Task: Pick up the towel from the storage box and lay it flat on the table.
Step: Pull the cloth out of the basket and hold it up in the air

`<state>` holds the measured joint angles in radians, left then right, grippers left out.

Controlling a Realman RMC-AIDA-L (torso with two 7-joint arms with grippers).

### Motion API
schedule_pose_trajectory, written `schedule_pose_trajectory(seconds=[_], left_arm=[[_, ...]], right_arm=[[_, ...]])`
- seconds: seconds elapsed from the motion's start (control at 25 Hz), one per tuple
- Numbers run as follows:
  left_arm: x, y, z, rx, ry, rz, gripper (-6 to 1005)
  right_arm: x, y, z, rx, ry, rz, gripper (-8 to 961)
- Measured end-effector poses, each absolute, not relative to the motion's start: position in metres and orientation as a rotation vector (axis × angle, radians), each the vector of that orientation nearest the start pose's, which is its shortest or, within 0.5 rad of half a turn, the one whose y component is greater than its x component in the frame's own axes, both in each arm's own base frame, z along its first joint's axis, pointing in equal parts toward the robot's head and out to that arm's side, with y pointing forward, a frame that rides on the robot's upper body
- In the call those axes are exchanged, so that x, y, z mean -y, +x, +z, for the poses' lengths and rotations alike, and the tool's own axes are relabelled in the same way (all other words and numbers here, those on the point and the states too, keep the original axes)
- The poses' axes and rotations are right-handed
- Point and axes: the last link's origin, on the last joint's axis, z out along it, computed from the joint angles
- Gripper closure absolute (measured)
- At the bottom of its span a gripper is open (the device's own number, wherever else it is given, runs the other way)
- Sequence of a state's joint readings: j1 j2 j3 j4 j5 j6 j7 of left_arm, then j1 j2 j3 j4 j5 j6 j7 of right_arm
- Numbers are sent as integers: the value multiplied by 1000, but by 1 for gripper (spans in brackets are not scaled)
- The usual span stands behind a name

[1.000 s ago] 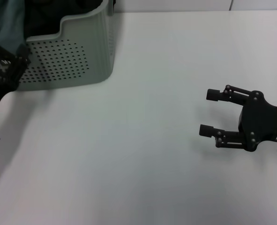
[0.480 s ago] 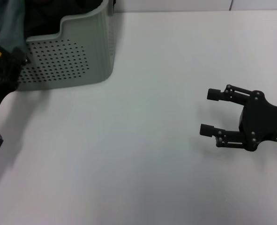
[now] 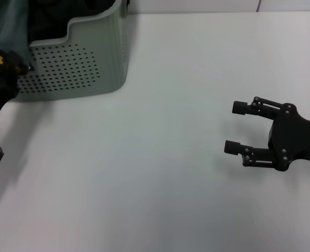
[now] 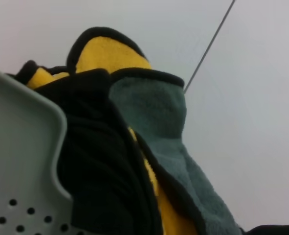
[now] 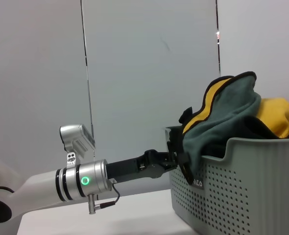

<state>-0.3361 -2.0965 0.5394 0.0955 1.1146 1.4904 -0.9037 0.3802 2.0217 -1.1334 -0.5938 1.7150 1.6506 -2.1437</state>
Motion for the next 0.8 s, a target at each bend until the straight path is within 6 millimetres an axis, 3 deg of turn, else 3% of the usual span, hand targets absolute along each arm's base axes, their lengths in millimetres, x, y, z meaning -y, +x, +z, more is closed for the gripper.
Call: schedule_pose_trajectory(seconds=[0.12,0.24,0.48,0.64,0.8], left_arm=[[-279,-332,11,848,-1610,-1272,993],[-270,-323,14,774,-1636,-1337,991],[-229,-272,24,305,-1920,-1625,987],[-234,-243,14,215,-2225,-1736,985],[-238,-229,7,161,-2330,-1758,982]], right_arm=[[-288,246,-4,-143,-2694,1047,142],[-289,246,-4,-142,-2690,1049,142],[-289,247,-4,-140,-2682,1044,142],[-290,249,-5,-153,-2677,1040,142],[-295,242,-10,-152,-2688,1057,142]])
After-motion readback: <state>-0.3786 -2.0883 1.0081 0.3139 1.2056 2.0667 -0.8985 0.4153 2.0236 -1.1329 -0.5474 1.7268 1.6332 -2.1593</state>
